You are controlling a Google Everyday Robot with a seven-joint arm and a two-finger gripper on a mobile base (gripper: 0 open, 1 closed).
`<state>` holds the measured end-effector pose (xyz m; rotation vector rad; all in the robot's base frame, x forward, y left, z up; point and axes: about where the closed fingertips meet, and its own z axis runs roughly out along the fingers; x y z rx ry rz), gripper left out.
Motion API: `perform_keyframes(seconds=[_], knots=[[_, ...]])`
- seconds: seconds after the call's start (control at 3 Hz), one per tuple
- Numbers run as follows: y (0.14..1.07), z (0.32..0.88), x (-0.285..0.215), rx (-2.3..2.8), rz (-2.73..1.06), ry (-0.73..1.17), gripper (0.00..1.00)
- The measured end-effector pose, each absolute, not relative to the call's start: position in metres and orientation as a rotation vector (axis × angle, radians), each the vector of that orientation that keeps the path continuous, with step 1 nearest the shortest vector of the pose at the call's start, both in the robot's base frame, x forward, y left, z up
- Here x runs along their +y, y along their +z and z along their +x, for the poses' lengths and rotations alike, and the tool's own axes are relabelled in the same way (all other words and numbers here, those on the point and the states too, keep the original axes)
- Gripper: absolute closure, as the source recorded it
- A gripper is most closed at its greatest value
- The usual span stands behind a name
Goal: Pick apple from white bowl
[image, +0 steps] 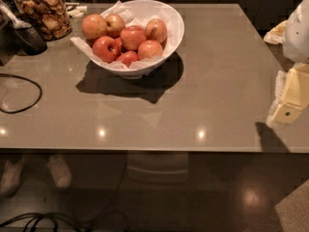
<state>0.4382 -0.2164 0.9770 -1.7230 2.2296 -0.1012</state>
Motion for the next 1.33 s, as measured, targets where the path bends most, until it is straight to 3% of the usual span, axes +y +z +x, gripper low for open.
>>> perform_keyframes(seconds=[1.33], knots=[[0.989,0.482,-0.188,2.222,-1.780,-0.257,0.00]])
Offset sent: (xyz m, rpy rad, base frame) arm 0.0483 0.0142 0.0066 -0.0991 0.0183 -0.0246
